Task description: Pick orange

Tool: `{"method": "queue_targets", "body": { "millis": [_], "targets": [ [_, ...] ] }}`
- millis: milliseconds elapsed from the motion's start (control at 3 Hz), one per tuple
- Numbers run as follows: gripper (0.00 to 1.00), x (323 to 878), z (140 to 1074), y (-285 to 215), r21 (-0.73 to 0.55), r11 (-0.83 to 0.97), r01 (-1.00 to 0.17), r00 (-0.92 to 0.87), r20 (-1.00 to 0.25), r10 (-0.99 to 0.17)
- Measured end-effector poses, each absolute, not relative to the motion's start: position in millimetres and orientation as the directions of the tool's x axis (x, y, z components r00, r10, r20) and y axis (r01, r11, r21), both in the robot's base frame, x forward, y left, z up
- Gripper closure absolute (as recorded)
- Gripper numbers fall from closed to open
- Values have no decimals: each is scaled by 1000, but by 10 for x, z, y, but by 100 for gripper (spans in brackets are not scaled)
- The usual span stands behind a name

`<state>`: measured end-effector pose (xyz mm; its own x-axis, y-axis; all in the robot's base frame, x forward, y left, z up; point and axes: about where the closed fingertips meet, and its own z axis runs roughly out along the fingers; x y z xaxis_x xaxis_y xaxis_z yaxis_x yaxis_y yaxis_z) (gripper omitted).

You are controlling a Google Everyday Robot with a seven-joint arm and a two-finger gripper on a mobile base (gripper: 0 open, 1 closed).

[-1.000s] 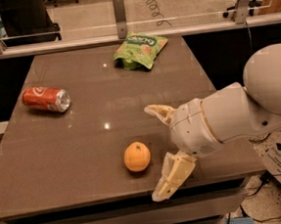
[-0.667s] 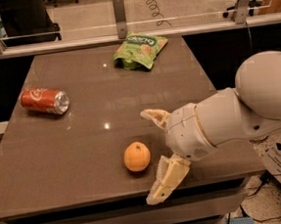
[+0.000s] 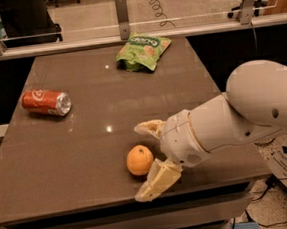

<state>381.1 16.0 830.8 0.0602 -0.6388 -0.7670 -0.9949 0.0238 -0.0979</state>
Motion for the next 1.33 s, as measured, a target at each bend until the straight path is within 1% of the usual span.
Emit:
{"method": "queue_targets", "body": {
  "millis": [667,1000,1333],
  "targets": [
    [64,3855,8295,95,-70,69,-995,10,-772,-636],
    [88,3994,8423,-53,-58,118,-991,-29,-780,-625],
    [100,4246,8658,-236,-44,173,-984,-68,-802,-593]
  ]
}}
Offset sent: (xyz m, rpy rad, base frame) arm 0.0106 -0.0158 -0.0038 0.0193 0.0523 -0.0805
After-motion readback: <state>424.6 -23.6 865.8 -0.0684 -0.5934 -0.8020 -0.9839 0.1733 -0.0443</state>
